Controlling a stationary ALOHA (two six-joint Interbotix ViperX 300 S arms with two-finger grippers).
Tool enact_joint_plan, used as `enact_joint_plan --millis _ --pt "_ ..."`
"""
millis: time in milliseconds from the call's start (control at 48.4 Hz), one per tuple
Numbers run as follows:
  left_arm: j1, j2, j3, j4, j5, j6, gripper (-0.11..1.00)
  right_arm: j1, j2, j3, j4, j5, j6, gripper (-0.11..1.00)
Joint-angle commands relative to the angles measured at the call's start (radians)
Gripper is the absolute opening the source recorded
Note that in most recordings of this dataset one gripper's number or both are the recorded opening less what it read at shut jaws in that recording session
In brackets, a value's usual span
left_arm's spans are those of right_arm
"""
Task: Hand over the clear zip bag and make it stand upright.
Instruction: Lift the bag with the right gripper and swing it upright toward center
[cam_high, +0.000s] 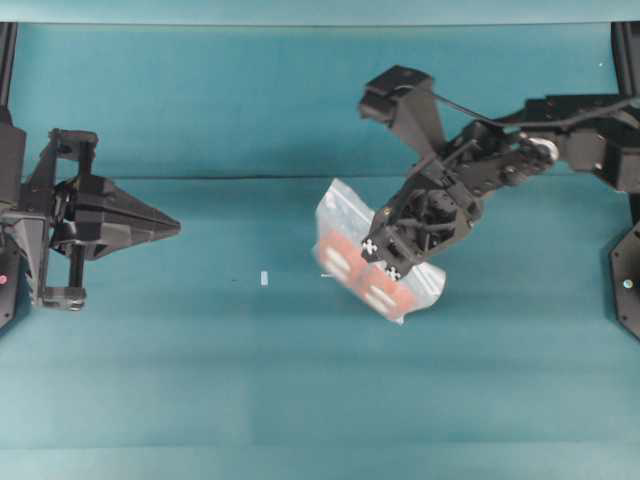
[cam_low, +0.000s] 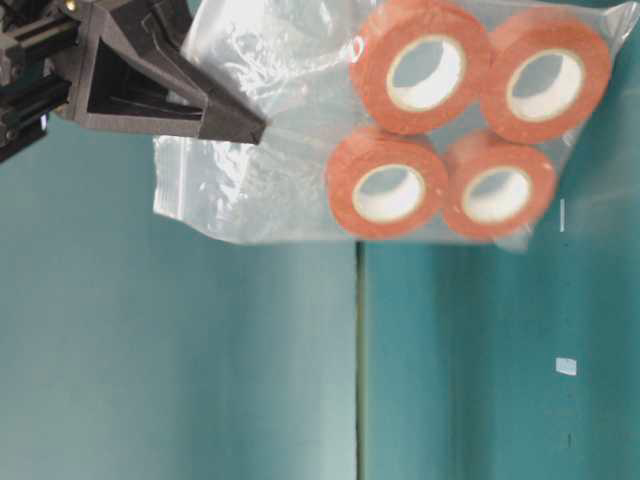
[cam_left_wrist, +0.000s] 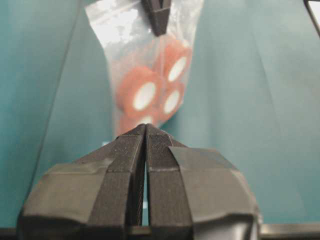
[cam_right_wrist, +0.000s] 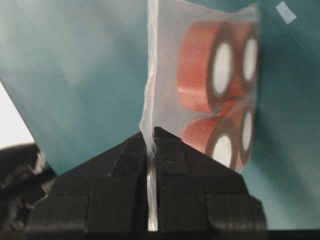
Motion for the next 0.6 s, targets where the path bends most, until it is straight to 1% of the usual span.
enact_joint_plan --millis 0,62,372,579 --pt "0.0 -0.003 -0.011 0.002 -0.005 0.002 -0.01 0.0 0.0 -0.055 0.0 0.035 -0.049 0.01" --pt "0.0 -0.003 -0.011 0.002 -0.005 0.002 -0.01 0.0 0.011 -0.083 0.0 0.064 -0.086 0.01" --pt "0.0 -0.005 -0.012 0.002 -0.005 0.0 -0.01 -0.002 0.083 -0.201 -0.003 0.183 -0.202 0.01" --pt "0.0 -0.009 -0.015 0.002 -0.011 0.0 -0.01 -0.003 0.127 -0.273 -0.017 0.279 -0.311 0.01"
